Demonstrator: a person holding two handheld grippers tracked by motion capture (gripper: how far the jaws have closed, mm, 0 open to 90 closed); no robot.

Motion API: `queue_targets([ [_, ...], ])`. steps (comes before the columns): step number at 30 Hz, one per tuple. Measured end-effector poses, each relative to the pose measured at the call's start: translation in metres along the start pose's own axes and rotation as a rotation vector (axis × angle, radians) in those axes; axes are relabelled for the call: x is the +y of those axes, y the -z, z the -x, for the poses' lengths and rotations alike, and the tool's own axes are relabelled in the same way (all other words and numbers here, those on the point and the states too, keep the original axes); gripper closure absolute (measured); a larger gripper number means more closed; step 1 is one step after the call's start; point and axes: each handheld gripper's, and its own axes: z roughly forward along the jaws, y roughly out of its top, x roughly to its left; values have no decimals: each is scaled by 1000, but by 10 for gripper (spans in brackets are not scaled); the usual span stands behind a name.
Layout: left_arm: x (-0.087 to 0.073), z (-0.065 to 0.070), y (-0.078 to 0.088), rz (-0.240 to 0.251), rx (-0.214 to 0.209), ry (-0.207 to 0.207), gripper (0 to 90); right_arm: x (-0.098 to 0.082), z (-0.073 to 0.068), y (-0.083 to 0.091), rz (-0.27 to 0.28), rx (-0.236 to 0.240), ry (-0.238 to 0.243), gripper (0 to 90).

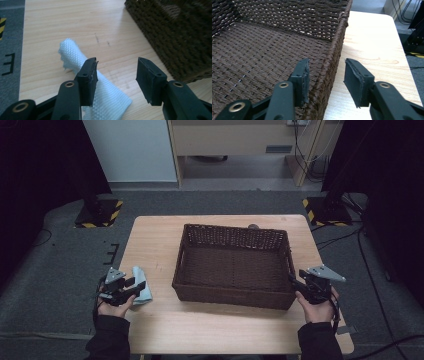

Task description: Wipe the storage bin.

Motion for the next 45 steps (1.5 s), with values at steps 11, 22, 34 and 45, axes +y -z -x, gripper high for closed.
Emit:
queue_targets([
  [11,17,14,6,50,-53,-34,517,0,-3,-4,-41,15,8,688],
  [22,43,39,-2,93,-103,-62,540,2,-2,-10,-37,14,14,704],
  [34,57,75,-19,94,-180,-111,570,2,1,-10,3,15,29,617],
  [45,50,79,-27,63,-192,-115,650,2,-4,-16,-31,7,37,730],
])
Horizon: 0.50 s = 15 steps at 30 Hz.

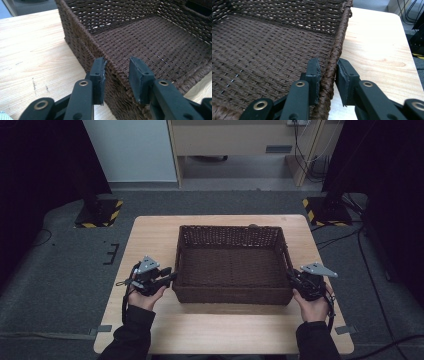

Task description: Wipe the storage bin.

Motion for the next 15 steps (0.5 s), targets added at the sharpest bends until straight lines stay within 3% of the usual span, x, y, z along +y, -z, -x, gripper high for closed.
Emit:
queue_targets([
  [10,-2,0,-1,-21,6,-11,685,5,-1,-11,12,16,-16,743],
  [15,-2,-11,-1,-9,2,25,700,8,-5,-16,18,32,0,733],
])
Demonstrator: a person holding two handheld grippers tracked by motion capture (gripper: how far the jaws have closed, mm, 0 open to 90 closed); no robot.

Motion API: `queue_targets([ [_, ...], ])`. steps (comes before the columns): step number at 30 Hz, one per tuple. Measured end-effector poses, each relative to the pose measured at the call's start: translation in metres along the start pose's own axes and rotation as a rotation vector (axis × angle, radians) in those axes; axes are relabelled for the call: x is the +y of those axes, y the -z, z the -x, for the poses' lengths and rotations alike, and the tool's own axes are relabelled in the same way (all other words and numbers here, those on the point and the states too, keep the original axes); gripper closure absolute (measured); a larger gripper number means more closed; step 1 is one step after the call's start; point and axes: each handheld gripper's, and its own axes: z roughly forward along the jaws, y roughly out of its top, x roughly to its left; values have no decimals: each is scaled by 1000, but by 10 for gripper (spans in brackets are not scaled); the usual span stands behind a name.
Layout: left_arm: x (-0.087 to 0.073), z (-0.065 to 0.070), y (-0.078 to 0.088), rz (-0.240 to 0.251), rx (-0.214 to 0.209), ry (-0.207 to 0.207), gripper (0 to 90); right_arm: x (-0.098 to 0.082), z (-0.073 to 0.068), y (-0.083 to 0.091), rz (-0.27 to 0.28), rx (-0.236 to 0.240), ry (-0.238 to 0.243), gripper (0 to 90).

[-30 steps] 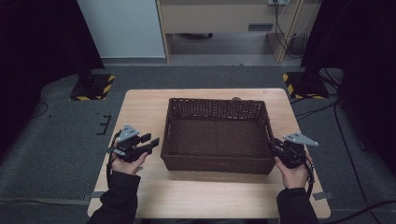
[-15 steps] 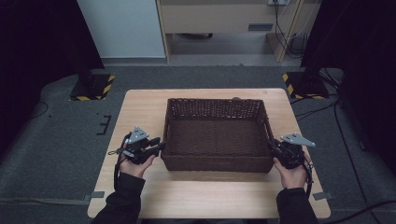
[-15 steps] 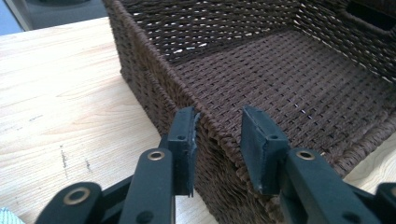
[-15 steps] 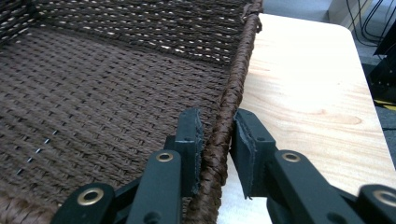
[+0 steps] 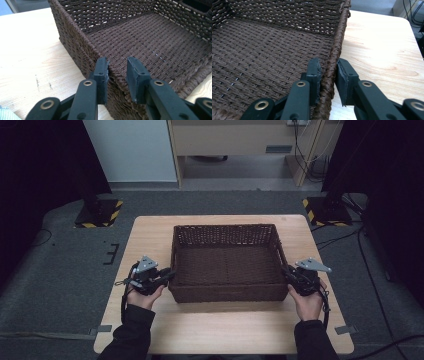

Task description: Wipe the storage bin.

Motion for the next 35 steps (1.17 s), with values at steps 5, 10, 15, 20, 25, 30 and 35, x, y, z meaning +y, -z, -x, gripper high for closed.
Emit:
queue_targets([
  [5,2,-3,-1,-2,13,-1,713,0,-3,0,0,9,0,726],
  [10,3,-7,-3,2,24,1,719,-1,-6,2,0,8,-6,721],
  [15,3,-6,-3,0,25,-4,719,-2,-6,2,3,15,-10,717],
  [20,3,-6,-2,2,21,-6,716,-2,-5,1,6,21,-8,711],
  [25,3,-7,5,32,17,-27,640,0,-5,4,37,11,1,543],
  [30,5,-12,22,102,28,-17,547,4,2,19,117,-7,-35,377],
  [35,-2,-27,37,139,67,9,455,0,19,32,178,-35,-90,280],
])
